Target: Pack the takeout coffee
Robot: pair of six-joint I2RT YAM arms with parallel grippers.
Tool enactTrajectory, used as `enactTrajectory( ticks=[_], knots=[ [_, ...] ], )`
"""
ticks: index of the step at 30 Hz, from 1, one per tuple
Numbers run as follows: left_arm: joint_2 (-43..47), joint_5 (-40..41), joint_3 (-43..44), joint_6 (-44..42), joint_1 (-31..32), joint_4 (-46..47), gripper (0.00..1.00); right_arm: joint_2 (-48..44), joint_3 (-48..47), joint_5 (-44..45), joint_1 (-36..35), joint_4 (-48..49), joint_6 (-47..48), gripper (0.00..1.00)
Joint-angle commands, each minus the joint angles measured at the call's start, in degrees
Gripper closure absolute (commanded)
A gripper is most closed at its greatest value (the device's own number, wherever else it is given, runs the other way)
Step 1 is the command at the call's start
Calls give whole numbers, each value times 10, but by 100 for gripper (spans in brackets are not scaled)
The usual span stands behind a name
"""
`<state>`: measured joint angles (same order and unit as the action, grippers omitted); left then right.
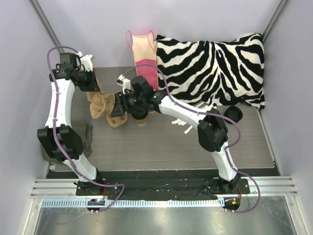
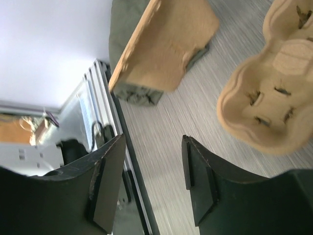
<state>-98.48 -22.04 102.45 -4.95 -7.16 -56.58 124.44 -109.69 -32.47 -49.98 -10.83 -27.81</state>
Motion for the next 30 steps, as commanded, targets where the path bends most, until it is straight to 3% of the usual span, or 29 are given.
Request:
enactTrajectory(
  ticks=[1,6,10,13,17,23,26,30],
  knots=[
    [60,-54,-10,-29,-6,-44,100,-90,16,-8,1,-72,113,41],
    [143,-66,-102,-129,-1,-90,100,-163,47,-21,20,-177,195,36],
    [237,-85,-192,-270,28,-150,100,-223,83,-33,72,-220,209,33],
    [291,-51,-288,-366,113,-180,100,-254,114,-38,108,-227,197,32],
    [392,9,-405,-426,264,-168,100,-287,149,-21,168,-225,203,30],
    [417,125,-516,-423,450,-50,100,-323,180,-12,232,-220,202,28],
    [399,190,-558,-429,499,46,100,-329,189,-13,248,-220,199,28],
    [352,215,-582,-493,498,117,100,-340,204,-14,272,-220,198,28]
  ],
)
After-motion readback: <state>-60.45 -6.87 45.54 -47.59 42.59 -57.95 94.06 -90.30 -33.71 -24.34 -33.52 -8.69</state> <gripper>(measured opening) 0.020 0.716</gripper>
